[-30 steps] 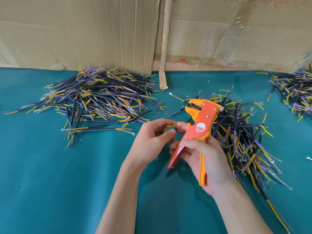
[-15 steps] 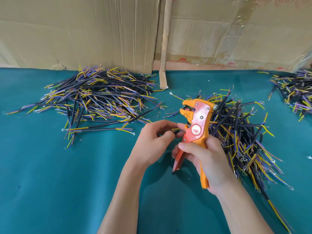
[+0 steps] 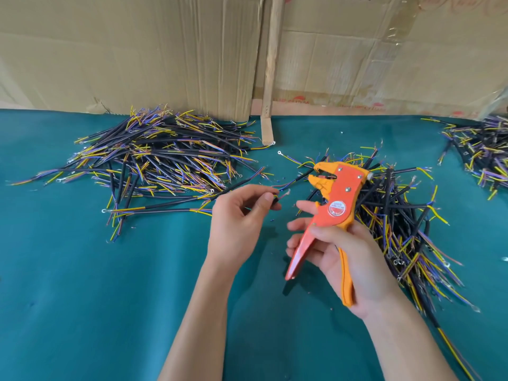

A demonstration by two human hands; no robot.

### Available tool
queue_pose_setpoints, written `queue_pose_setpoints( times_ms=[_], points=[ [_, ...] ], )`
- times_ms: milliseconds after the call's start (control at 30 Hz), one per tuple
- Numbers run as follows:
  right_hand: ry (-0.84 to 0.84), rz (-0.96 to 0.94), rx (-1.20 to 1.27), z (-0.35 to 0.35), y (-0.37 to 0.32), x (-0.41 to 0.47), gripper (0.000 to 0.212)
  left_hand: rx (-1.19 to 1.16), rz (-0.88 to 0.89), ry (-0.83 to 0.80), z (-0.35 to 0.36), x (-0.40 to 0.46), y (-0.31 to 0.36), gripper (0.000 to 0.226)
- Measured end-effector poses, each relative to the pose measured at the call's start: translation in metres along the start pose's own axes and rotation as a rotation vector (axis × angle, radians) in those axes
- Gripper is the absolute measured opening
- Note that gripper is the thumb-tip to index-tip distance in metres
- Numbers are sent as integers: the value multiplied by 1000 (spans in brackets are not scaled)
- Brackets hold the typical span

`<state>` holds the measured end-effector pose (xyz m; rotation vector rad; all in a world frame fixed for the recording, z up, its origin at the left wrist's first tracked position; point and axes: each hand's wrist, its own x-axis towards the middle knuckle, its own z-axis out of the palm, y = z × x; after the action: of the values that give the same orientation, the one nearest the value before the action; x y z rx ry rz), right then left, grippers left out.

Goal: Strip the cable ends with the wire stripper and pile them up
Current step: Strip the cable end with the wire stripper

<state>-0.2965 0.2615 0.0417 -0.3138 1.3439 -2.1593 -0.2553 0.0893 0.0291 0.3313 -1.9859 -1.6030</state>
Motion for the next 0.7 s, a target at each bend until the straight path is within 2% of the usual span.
queue_pose_setpoints(
  times_ms=[167, 233, 433, 600, 700],
  points=[
    [-37, 247, -93, 0, -2, -4, 54, 10, 45, 99, -5, 0, 1, 16],
    [-69, 292, -80, 3, -1, -5, 52, 28, 45, 104, -5, -1, 2, 16],
    [-184, 304, 1, 6, -5, -8, 35, 114, 90, 107, -5, -2, 4, 18],
    [-199, 328, -23, 6, -9, -9, 42, 141, 133, 94, -5, -3, 6, 15],
    [-195, 320, -51, 5, -9, -9, 36, 134, 144, 77, -5, -3, 7, 15]
  ],
)
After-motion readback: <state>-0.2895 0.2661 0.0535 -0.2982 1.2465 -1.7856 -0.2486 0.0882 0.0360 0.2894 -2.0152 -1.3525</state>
